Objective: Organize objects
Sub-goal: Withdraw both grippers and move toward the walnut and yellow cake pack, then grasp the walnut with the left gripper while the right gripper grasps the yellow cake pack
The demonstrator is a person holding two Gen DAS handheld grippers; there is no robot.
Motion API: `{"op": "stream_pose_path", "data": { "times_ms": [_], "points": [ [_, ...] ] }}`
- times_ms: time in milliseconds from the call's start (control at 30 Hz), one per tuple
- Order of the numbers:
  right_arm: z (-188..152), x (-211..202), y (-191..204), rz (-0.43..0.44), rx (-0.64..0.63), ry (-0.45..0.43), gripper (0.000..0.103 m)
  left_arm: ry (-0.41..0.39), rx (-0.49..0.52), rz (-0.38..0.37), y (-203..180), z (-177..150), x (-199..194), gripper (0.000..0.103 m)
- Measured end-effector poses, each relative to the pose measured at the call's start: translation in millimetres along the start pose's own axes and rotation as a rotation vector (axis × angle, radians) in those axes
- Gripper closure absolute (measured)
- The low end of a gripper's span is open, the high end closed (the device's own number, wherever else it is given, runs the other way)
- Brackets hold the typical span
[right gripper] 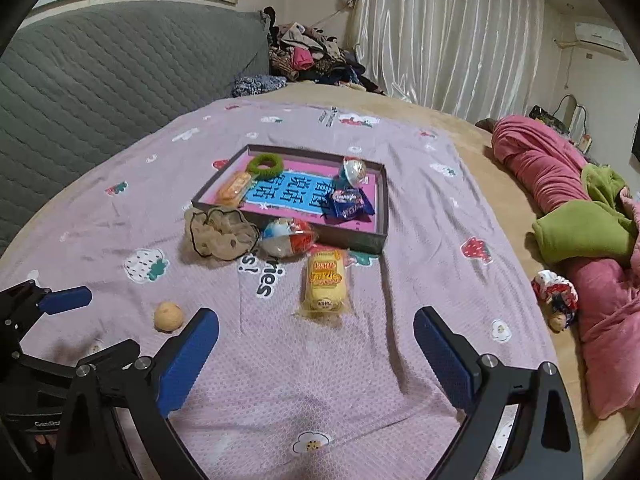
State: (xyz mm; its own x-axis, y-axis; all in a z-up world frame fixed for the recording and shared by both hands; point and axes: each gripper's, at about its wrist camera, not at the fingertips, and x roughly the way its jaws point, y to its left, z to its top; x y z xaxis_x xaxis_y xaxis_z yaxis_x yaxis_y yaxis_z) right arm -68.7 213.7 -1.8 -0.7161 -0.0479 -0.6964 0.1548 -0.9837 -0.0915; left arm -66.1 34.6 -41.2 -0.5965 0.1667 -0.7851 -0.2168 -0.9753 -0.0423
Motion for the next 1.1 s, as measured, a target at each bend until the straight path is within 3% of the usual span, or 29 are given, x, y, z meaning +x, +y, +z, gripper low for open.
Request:
{"op": "stream_pose_path", "data": {
  "times_ms": [767, 1100],
  "points": [
    [1, 89, -14, 0.011, -0.01, 0.092, 0.004, 0.042, -0.021, -0.039, 11, 1, 58, 0.019],
    [8, 121, -17, 0.017, -0.008, 0.121, 0.004, 0.065, -0.036, -0.034, 18, 5, 80, 0.026]
  ]
}}
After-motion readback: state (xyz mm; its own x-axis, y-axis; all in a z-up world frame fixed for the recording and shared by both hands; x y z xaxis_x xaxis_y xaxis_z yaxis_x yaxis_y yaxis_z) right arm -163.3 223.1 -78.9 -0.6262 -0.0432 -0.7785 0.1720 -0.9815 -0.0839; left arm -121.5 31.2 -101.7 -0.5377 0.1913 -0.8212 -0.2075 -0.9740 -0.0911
